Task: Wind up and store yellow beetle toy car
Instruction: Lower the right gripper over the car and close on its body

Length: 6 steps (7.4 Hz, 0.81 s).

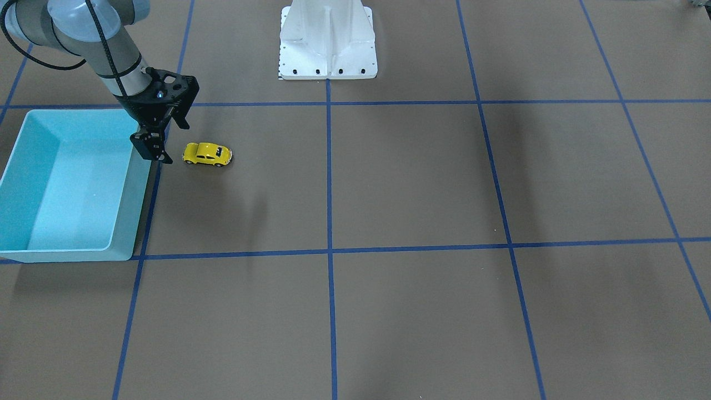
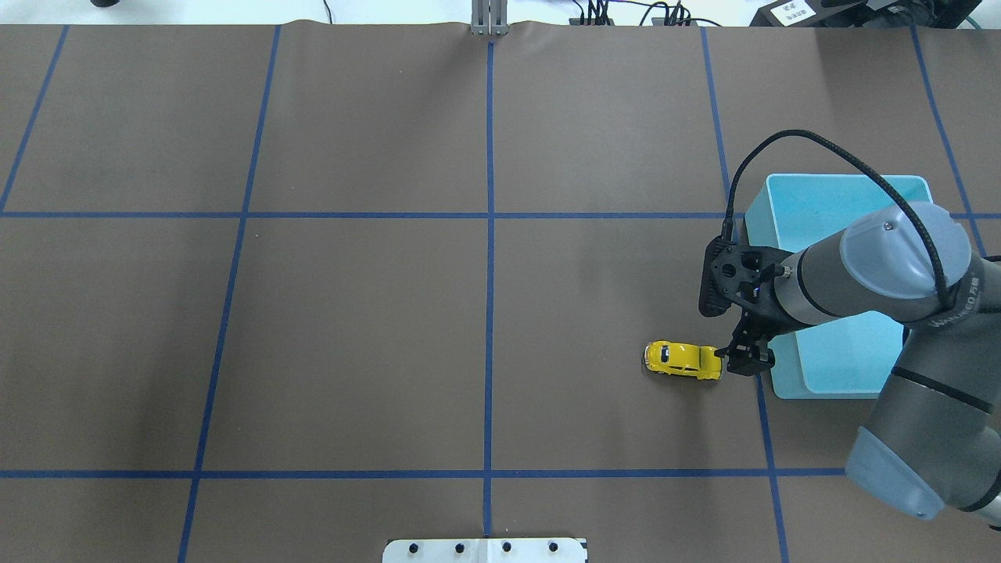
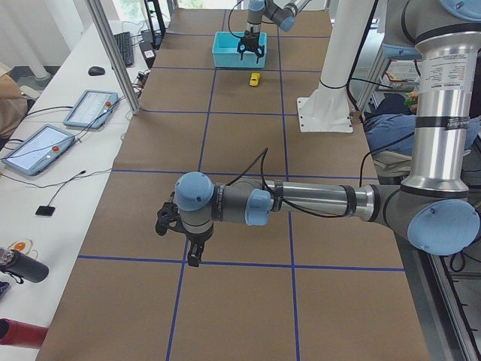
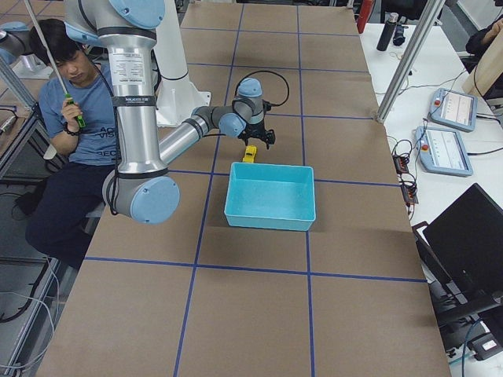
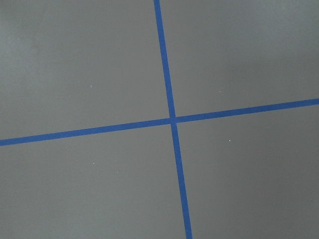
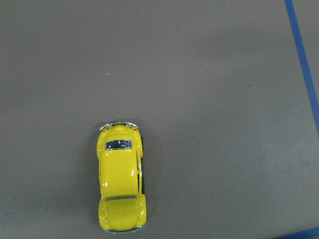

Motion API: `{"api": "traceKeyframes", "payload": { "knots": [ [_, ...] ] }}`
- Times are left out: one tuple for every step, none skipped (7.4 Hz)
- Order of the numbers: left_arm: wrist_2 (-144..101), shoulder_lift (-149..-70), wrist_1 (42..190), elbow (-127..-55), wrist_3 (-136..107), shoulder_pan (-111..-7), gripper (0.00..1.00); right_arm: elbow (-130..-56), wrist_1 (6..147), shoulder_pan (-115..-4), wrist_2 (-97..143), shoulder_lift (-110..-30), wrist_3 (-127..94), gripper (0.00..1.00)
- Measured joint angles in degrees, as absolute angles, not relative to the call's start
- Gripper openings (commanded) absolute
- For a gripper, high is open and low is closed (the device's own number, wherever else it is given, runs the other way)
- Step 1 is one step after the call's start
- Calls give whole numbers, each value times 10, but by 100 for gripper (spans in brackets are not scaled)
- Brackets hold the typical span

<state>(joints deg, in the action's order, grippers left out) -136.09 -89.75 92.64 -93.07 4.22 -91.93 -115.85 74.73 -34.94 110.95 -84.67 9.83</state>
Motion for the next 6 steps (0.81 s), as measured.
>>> {"api": "traceKeyframes", "payload": {
  "knots": [
    [-1361, -897, 926, -930, 42, -920, 100, -1154, 737, -335, 1108, -846, 84, 100],
    [-1361, -896, 926, -930, 42, -921, 100, -1147, 731, -322, 1105, -845, 77, 100],
    [-1361, -896, 926, -929, 42, -922, 100, -1138, 723, -312, 1099, -843, 74, 100],
    [-1361, -896, 926, -929, 43, -922, 100, -1125, 708, -302, 1088, -841, 72, 100],
    [-1361, -896, 925, -929, 42, -922, 100, -1113, 695, -295, 1081, -838, 71, 100],
    [-1362, -894, 924, -931, 42, -922, 100, -1104, 689, -289, 1077, -833, 71, 100]
  ]
}}
